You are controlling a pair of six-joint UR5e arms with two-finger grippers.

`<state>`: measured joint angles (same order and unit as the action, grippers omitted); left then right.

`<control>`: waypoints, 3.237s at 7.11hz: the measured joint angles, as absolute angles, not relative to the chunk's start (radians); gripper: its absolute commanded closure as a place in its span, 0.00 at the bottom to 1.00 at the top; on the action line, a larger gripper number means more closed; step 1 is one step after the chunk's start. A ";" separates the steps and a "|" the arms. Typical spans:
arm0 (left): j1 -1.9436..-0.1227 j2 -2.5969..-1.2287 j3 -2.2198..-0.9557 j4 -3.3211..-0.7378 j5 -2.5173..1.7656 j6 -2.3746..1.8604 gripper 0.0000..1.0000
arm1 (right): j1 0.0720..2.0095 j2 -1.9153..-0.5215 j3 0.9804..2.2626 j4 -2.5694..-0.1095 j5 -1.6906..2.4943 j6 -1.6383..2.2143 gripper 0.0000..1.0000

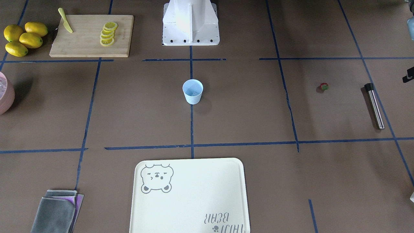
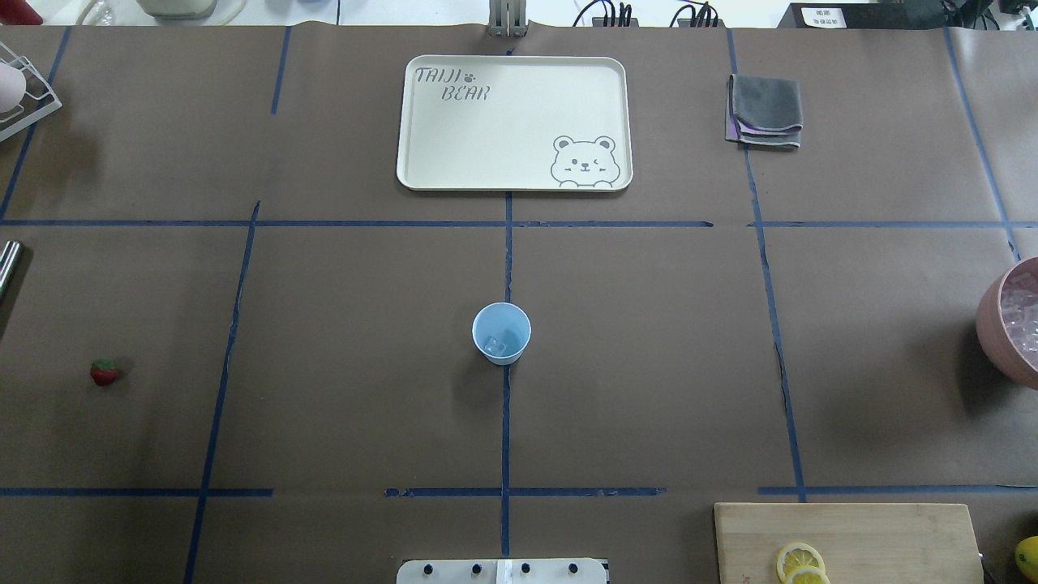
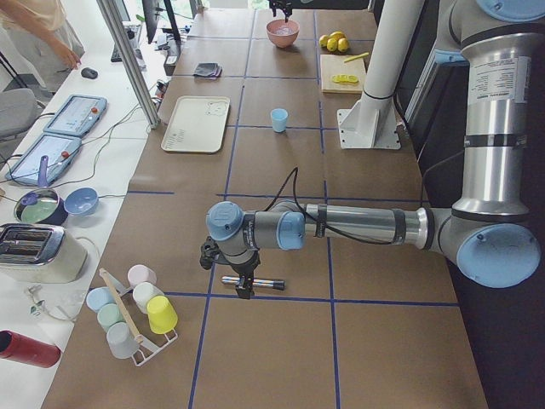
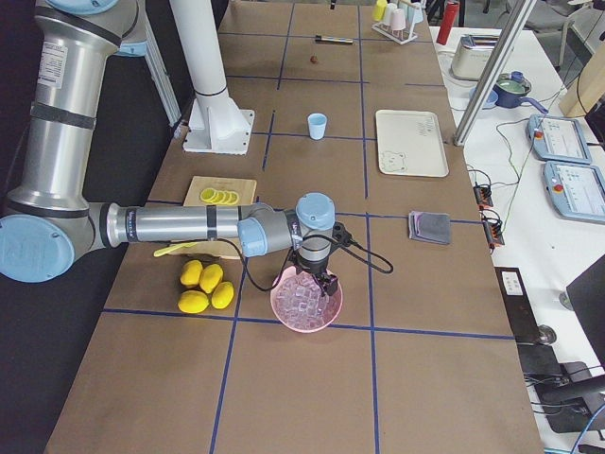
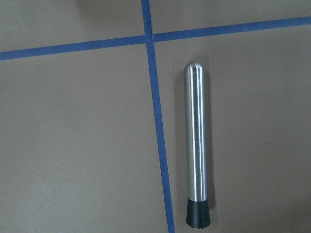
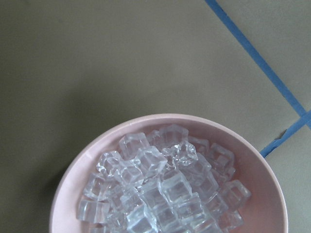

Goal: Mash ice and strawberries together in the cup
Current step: 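Grasp another ice cube from the pink bowl with the right gripper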

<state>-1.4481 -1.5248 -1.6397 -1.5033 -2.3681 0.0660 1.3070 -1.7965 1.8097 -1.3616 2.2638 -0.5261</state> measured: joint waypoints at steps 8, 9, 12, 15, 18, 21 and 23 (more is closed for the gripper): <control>-1.448 -1.525 -1.637 -1.503 -2.367 0.067 0.00 | 1.235 -1.796 1.743 -1.361 2.267 -0.630 0.10; -1.448 -1.525 -1.637 -1.503 -2.367 0.067 0.00 | 1.229 -1.794 1.742 -1.361 2.267 -0.630 0.11; -1.448 -1.526 -1.636 -1.503 -2.367 0.068 0.00 | 1.219 -1.792 1.741 -1.360 2.267 -0.633 0.61; -1.448 -1.526 -1.635 -1.503 -2.367 0.070 0.00 | 1.218 -1.789 1.746 -1.358 2.269 -0.635 0.93; -1.448 -1.528 -1.636 -1.503 -2.367 0.071 0.00 | 1.218 -1.783 1.759 -1.359 2.273 -0.633 0.93; -1.448 -1.529 -1.636 -1.503 -2.367 0.072 0.00 | 1.231 -1.781 1.808 -1.378 2.299 -0.590 0.99; -1.448 -1.529 -1.636 -1.503 -2.367 0.072 0.00 | 1.262 -1.775 1.852 -1.389 2.324 -0.330 0.99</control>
